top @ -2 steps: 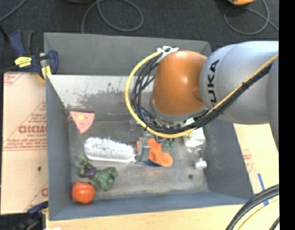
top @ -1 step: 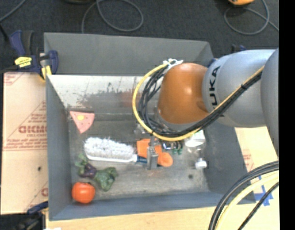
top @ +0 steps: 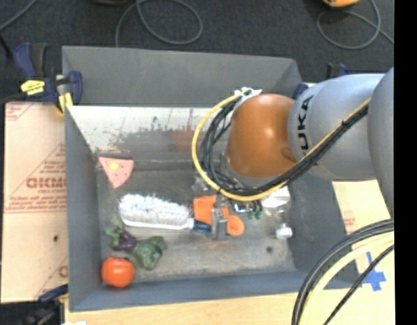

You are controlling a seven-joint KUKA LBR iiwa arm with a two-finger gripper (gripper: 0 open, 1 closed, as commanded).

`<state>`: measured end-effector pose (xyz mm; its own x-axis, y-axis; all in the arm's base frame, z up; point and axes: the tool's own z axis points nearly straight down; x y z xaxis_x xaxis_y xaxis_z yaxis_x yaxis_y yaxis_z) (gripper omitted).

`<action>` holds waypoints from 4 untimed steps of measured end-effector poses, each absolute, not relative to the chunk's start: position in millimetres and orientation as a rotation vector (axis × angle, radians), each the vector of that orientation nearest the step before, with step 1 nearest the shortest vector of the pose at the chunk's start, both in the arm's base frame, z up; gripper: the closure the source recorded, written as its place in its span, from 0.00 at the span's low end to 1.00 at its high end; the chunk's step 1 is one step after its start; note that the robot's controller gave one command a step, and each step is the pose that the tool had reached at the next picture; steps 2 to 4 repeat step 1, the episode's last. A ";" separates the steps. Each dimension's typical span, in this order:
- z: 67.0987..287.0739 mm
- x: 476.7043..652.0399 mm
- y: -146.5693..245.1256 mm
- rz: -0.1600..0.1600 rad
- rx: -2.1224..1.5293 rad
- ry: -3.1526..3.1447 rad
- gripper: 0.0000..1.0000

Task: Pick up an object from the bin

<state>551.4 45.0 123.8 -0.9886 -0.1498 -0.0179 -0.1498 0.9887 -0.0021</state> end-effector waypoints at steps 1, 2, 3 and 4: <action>88.9 566.3 43.7 0.004 -0.015 3.129 1.00; 88.9 566.3 43.7 0.004 -0.015 3.129 1.00; 88.9 566.3 43.7 0.004 -0.015 3.129 1.00; 88.9 566.3 43.7 0.004 -0.015 3.129 1.00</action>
Offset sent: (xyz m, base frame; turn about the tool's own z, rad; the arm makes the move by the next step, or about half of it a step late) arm 0.0000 0.0000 0.0000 0.0000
